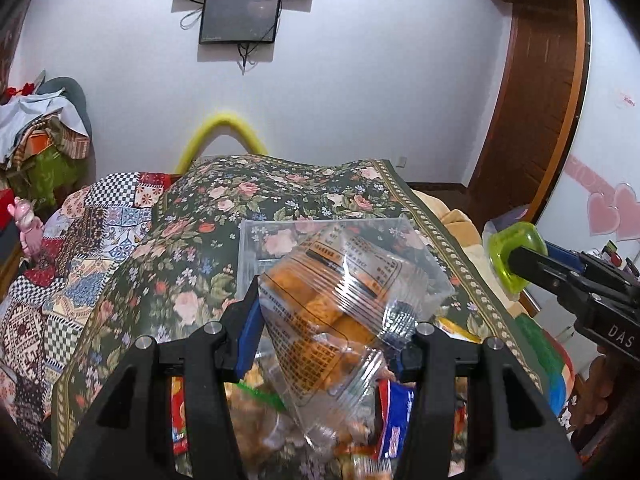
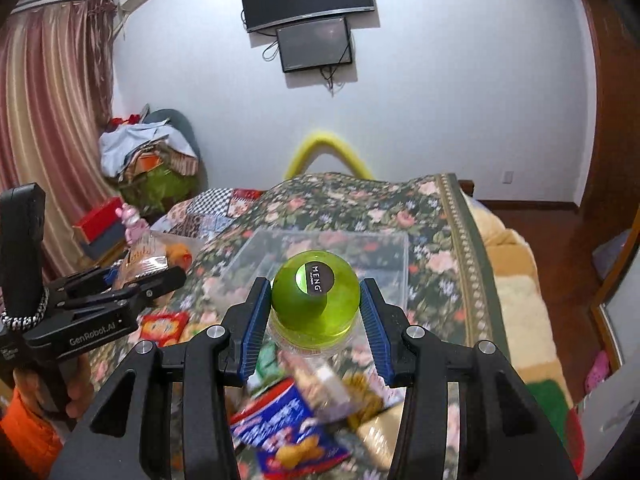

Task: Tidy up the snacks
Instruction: 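Carry the cookie bag and green jar into the clear box and release both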

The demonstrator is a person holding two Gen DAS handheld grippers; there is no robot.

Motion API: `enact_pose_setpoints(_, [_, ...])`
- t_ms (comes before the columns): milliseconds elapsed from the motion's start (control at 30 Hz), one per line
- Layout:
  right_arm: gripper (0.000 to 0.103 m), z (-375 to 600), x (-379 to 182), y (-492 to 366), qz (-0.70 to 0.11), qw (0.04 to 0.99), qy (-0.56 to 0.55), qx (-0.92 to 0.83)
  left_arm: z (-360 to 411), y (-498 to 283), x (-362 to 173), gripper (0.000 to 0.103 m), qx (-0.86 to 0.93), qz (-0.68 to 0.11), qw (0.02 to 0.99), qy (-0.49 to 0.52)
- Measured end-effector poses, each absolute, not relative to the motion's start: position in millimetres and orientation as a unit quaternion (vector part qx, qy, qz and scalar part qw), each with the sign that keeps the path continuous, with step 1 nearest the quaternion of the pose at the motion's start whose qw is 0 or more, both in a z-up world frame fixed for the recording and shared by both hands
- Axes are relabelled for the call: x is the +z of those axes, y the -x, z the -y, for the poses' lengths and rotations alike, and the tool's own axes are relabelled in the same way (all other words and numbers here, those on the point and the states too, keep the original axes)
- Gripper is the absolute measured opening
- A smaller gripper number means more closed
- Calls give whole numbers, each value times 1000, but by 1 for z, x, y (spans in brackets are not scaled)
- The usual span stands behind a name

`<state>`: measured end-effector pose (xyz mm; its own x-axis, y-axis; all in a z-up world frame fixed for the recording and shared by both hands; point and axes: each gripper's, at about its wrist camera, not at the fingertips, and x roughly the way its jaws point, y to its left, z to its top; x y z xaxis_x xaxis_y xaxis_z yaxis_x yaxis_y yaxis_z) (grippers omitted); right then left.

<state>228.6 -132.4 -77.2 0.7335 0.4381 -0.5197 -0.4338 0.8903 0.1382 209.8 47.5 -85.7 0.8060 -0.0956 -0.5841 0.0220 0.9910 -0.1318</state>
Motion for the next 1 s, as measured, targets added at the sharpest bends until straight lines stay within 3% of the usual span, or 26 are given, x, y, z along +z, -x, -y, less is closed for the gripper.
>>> enact_pose_setpoints(633, [42, 110, -136, -326, -366, 907, 30, 205, -49, -329, -157, 51, -45, -407, 912, 39])
enact_pose_setpoints(1000, [43, 102, -170, -354, -418, 885, 37, 201, -49, -356, -185, 52, -37, -449, 892, 27])
